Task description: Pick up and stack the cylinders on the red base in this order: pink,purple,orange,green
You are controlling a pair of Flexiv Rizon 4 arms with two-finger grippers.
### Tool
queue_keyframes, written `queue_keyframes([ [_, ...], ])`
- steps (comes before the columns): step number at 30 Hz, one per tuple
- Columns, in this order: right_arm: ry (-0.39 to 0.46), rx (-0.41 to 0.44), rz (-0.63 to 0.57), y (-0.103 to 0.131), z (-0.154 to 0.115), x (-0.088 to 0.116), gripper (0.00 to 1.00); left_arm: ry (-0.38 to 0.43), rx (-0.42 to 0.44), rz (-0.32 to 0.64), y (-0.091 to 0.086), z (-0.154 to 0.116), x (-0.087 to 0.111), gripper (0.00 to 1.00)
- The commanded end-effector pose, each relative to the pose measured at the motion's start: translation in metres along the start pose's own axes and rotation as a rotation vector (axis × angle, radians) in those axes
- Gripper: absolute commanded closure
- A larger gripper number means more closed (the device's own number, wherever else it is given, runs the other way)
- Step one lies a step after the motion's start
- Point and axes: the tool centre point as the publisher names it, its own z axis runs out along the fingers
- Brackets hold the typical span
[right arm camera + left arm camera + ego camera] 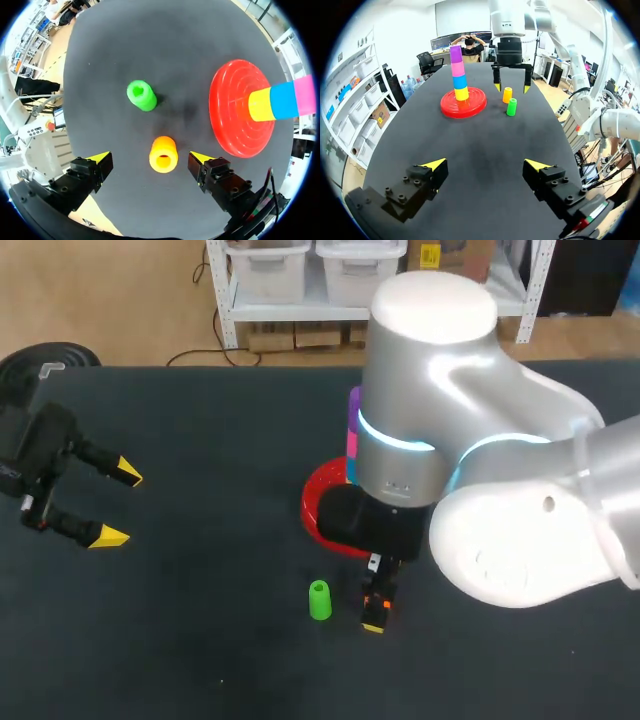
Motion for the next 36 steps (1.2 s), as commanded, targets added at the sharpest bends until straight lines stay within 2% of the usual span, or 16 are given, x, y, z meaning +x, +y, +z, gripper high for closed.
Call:
queue_keyframes([
  [1,0.012,0.0,-0.003,-0.0023,0.0043,-0.0086,0.0,-0.003,-0.001,0.002,0.0002,0.0003,0.0012,0.0],
  [36,0.013,0.022,-0.009,-0.0029,0.0133,-0.0098,0.0,-0.003,-0.001,0.002,0.0002,0.0003,0.0012,0.0],
])
